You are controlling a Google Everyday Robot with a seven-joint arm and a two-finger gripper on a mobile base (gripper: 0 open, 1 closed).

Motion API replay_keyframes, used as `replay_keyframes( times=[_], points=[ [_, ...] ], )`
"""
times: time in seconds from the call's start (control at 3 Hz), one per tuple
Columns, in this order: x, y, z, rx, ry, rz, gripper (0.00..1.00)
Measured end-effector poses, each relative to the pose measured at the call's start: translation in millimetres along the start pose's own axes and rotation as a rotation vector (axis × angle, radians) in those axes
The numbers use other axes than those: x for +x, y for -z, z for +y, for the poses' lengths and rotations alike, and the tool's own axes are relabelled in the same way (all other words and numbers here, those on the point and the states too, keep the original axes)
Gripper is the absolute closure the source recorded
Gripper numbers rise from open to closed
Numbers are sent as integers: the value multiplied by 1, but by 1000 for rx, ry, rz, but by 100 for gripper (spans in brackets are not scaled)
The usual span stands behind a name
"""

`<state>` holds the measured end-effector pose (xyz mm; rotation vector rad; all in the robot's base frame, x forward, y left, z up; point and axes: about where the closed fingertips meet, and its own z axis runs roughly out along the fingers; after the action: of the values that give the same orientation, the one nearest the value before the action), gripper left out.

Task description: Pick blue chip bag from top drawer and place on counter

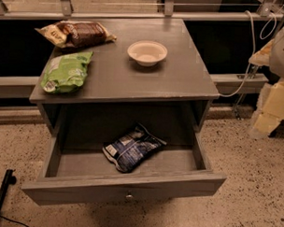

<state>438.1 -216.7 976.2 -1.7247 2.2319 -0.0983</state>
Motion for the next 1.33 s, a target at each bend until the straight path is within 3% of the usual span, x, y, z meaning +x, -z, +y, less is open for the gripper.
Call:
replay_keyframes(
  times=[0.33, 0.67, 1.0, 1.33],
  points=[
    [0, 0, 0, 0, 0, 0, 0],
    [-8, -33, 13, -51, -24, -64, 0],
    [-53, -100, 49, -156, -54, -229, 0],
    [-97, -140, 76, -233, 39, -403, 0]
  ],
)
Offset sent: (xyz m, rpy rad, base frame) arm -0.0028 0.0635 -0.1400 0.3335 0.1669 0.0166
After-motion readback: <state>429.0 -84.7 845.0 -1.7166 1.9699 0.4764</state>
